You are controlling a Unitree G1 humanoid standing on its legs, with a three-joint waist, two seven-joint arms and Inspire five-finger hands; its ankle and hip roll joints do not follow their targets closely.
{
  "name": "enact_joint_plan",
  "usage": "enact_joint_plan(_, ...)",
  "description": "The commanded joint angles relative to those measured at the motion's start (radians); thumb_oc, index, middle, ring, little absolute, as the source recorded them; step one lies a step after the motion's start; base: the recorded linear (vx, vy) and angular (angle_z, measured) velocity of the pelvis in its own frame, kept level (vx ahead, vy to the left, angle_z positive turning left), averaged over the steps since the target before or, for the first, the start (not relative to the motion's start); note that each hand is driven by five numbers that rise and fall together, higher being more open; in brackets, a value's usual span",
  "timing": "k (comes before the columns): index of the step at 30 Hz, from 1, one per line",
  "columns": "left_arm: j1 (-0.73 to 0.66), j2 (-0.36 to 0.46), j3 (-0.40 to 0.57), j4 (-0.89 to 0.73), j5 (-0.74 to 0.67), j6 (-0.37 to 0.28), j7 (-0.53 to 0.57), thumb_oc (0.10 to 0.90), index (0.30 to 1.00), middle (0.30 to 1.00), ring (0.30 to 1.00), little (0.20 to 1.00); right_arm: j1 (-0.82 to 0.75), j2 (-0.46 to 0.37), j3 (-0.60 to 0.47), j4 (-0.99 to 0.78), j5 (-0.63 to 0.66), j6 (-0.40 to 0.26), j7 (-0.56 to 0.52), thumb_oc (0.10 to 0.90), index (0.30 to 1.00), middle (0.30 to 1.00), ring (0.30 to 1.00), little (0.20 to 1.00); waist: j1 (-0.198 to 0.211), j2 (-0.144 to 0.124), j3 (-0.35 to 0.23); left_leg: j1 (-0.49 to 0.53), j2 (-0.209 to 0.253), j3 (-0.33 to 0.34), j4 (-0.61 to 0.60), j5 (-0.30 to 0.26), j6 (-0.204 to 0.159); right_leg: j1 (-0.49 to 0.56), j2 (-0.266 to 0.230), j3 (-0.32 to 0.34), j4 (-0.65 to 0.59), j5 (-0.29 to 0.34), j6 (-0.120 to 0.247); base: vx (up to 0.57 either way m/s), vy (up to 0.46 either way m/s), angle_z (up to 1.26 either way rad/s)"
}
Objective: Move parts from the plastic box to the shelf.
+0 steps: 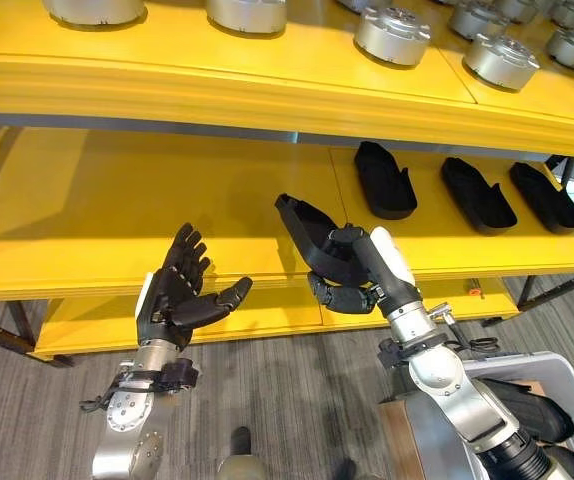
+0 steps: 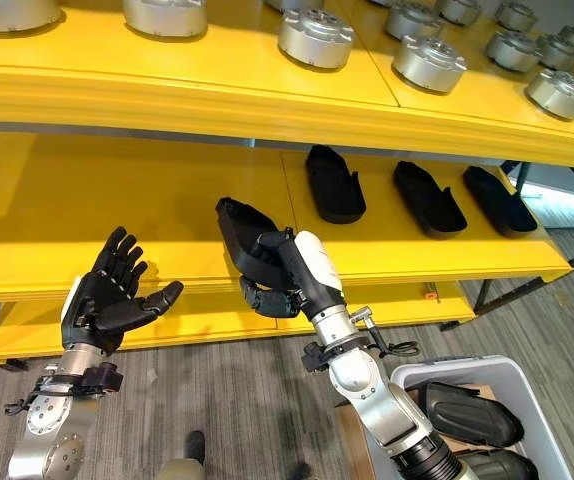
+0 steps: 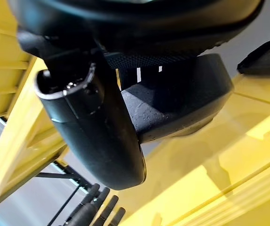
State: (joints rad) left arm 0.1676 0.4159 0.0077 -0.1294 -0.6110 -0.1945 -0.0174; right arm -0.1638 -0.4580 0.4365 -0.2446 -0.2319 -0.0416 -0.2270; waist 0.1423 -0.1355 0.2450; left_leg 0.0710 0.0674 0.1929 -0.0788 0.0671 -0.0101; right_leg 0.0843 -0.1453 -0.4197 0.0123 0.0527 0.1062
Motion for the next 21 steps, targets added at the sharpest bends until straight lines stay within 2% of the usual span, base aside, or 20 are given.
enact_joint_plan(1, -0.075, -0.017, -0.072, -0.110, -0.027, -0.068, -0.067, 0.900, 1.000, 1.000, 1.000, 1.000, -0.081, -0.055, -0.082, -0.145, -0.008, -0.099, -0.077, 0.400, 0.300, 0.300, 0.300, 0.300, -0.066, 0.065, -0.095, 0.030, -0.069, -0.008, -0.008, -0.090, 0.031, 0.005, 0.118, 0.192, -0.056, -0.017, -0.028, 0.11, 0.032, 0.25)
enact_joint_plan(2, -0.087, -0.022, -0.088, -0.106, -0.040, -0.052, -0.084, 0.900, 1.000, 1.000, 1.000, 1.000, -0.070, -0.060, -0.087, -0.145, -0.016, -0.095, -0.085, 0.400, 0.300, 0.300, 0.300, 0.300, -0.086, 0.067, -0.103, 0.023, -0.081, -0.031, -0.008, -0.089, 0.035, -0.006, 0.130, 0.250, -0.071, -0.005, -0.032, 0.11, 0.002, 0.68)
enact_joint_plan(4, -0.091, -0.030, -0.108, -0.093, -0.034, -0.035, -0.124, 0.900, 1.000, 1.000, 1.000, 1.000, -0.045, -0.066, -0.102, -0.139, -0.024, -0.112, -0.092, 0.400, 0.300, 0.300, 0.300, 0.300, -0.104, 0.071, -0.113, 0.019, -0.089, -0.045, -0.008, -0.087, 0.037, -0.010, 0.137, 0.283, -0.082, 0.008, -0.032, 0.10, -0.055, 0.67)
enact_joint_plan(7, -0.074, -0.038, -0.125, -0.086, -0.046, -0.023, -0.142, 0.900, 1.000, 1.000, 1.000, 1.000, -0.022, -0.064, -0.115, -0.134, -0.034, -0.141, -0.092, 0.400, 0.300, 0.300, 0.300, 0.300, -0.113, 0.075, -0.118, 0.023, -0.086, -0.039, -0.008, -0.086, 0.034, -0.010, 0.131, 0.291, -0.087, 0.015, -0.029, 0.08, -0.071, 0.15)
enact_joint_plan(17, -0.077, -0.028, -0.185, -0.095, -0.045, -0.022, -0.126, 0.900, 1.000, 1.000, 1.000, 1.000, -0.056, -0.089, -0.080, -0.131, 0.000, -0.116, -0.103, 0.400, 0.300, 0.300, 0.300, 0.300, -0.130, 0.090, -0.108, 0.045, -0.097, -0.003, 0.018, -0.105, 0.036, 0.000, 0.127, 0.299, -0.080, -0.008, -0.046, 0.06, -0.100, -0.09)
enact_joint_plan(18, -0.101, -0.013, -0.201, -0.091, -0.039, -0.050, -0.144, 0.900, 1.000, 1.000, 1.000, 1.000, -0.076, -0.103, -0.072, -0.130, 0.000, -0.123, -0.092, 0.400, 0.300, 0.300, 0.300, 0.300, -0.135, 0.089, -0.084, 0.008, -0.105, 0.014, 0.123, -0.139, 0.042, -0.015, 0.112, 0.286, -0.042, -0.016, -0.057, -0.08, -0.055, 0.07)
enact_joint_plan(19, -0.106, -0.016, -0.207, -0.106, -0.028, -0.067, -0.119, 0.900, 1.000, 1.000, 1.000, 1.000, -0.098, -0.105, -0.067, -0.098, -0.023, -0.150, -0.085, 0.400, 0.300, 0.300, 0.300, 0.300, -0.126, 0.084, -0.053, -0.058, -0.102, -0.006, 0.277, -0.153, 0.033, -0.020, 0.099, 0.290, -0.004, -0.024, -0.074, -0.09, 0.022, 0.08)
enact_joint_plan(20, -0.098, -0.026, -0.195, -0.119, -0.046, -0.047, -0.077, 0.900, 1.000, 1.000, 1.000, 1.000, -0.103, -0.109, -0.069, -0.104, -0.021, -0.133, -0.087, 0.400, 0.300, 0.300, 0.300, 0.300, -0.130, 0.082, -0.045, -0.077, -0.030, 0.007, 0.292, -0.117, 0.005, -0.022, 0.089, 0.276, 0.025, -0.040, -0.078, -0.02, 0.131, 0.19)
enact_joint_plan(21, -0.092, -0.027, -0.193, -0.118, -0.043, -0.053, -0.073, 0.900, 1.000, 1.000, 1.000, 1.000, -0.108, -0.112, -0.071, -0.109, -0.017, -0.122, -0.084, 0.400, 0.300, 0.300, 0.300, 0.300, -0.136, 0.086, -0.050, -0.057, 0.010, 0.013, 0.244, -0.088, -0.012, -0.024, 0.083, 0.268, 0.034, -0.049, -0.077, 0.06, 0.331, 0.19)
